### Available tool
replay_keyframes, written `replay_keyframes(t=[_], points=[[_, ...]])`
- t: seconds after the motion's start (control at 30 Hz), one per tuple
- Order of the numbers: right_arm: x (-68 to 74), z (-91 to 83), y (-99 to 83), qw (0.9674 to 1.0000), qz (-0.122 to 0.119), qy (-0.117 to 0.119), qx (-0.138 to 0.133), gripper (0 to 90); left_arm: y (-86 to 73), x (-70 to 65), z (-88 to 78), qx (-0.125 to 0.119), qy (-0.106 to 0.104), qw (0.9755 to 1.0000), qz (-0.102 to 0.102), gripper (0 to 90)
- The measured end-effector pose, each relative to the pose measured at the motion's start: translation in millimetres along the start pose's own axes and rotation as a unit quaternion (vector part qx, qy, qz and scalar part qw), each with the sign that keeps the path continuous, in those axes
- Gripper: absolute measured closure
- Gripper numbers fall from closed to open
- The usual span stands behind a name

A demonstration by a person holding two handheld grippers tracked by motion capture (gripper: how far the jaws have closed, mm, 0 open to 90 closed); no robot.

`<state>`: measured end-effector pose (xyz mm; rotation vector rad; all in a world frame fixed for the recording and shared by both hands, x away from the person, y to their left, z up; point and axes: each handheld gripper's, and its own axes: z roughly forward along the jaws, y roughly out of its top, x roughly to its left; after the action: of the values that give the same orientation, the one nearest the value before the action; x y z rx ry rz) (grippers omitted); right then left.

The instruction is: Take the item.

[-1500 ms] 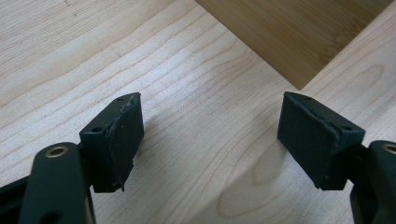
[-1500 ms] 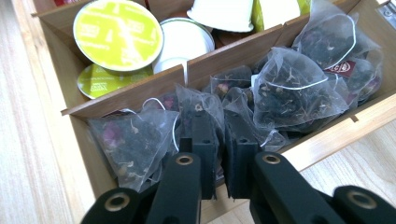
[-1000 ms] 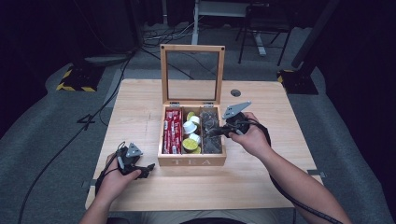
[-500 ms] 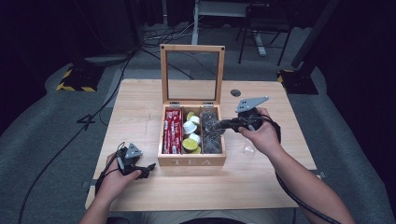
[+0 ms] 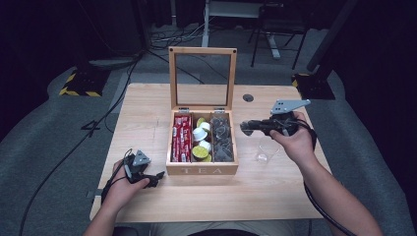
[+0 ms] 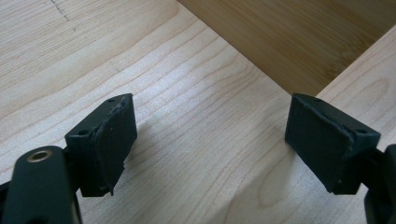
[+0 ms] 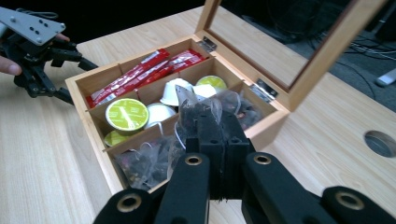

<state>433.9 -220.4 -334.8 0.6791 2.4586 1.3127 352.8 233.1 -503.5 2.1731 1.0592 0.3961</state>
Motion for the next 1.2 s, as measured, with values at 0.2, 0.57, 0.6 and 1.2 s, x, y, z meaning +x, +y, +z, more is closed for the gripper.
replay_keyframes(t=[0.2, 0.57, 0.6, 1.2], points=[[-6.2, -16.0, -7.8, 0.9998, 0.009, -0.018, 0.003, 90.0, 0.1, 0.0, 0.7, -0.002, -0.002, 1.0, -0.003, 17.0], [-15.7, -40.2, -29.4, 0.9985, 0.029, -0.046, 0.005, 90.0, 0.1, -0.2, 0.8, -0.002, -0.002, 1.0, -0.004, 17.0], [-16.7, -41.5, -32.1, 0.9984, 0.031, -0.047, 0.006, 90.0, 0.1, -0.2, 0.8, -0.002, -0.002, 1.0, -0.004, 17.0], [-19.1, -33.0, -72.4, 0.9963, 0.059, -0.059, 0.021, 89.9, 0.2, -0.4, 0.9, -0.002, -0.002, 1.0, -0.004, 16.9]])
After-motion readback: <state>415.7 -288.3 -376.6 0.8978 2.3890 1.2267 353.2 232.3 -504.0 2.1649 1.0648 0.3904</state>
